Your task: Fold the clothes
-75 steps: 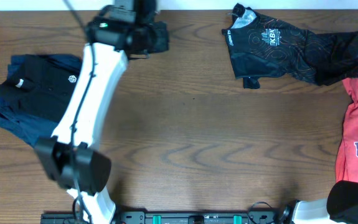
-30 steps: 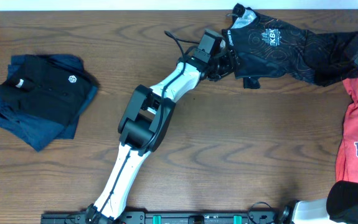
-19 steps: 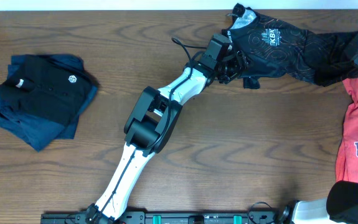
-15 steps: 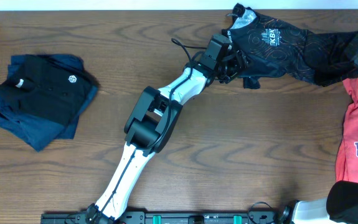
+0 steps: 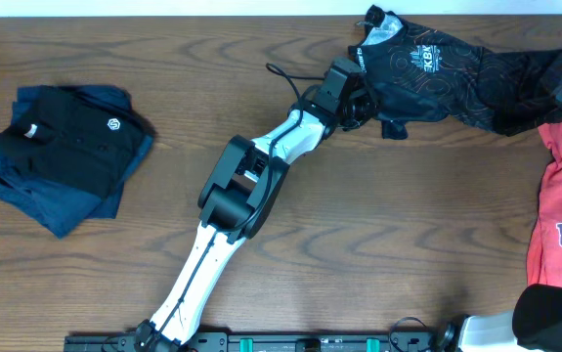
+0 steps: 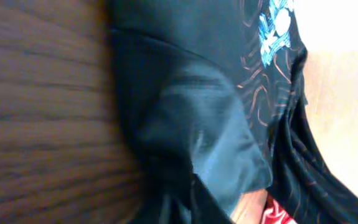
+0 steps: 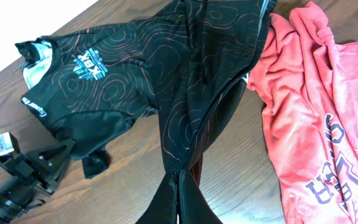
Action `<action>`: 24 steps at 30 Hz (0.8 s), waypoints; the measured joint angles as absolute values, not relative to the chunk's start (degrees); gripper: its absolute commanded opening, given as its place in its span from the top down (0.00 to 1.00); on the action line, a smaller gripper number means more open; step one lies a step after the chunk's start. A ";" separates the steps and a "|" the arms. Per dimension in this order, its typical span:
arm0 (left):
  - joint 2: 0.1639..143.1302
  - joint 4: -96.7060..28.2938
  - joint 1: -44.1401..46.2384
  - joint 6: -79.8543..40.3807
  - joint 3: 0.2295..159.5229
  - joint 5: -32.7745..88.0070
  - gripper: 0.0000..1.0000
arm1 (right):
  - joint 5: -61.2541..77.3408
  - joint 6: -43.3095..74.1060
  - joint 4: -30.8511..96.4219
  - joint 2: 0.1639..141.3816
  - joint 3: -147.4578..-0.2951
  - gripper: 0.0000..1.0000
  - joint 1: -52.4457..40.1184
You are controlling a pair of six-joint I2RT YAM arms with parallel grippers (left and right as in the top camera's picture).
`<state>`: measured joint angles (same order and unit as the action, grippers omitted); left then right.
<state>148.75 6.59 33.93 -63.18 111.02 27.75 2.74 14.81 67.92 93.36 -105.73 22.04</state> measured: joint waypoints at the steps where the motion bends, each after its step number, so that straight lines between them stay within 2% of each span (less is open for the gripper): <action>1: 148.77 6.57 33.87 -63.24 111.02 27.75 0.94 | 2.74 14.81 67.92 93.36 -105.73 0.99 22.04; 7: 148.77 6.70 32.34 -62.28 111.02 29.10 0.94 | 2.74 14.81 67.92 93.36 -105.73 0.99 22.04; 18: 148.73 6.13 24.97 -56.45 111.02 40.66 0.94 | 2.74 14.81 67.92 93.36 -105.73 0.99 22.04; 24: 148.59 -0.05 23.51 -53.84 111.02 43.16 0.92 | 2.74 14.81 68.25 93.36 -105.73 0.99 22.04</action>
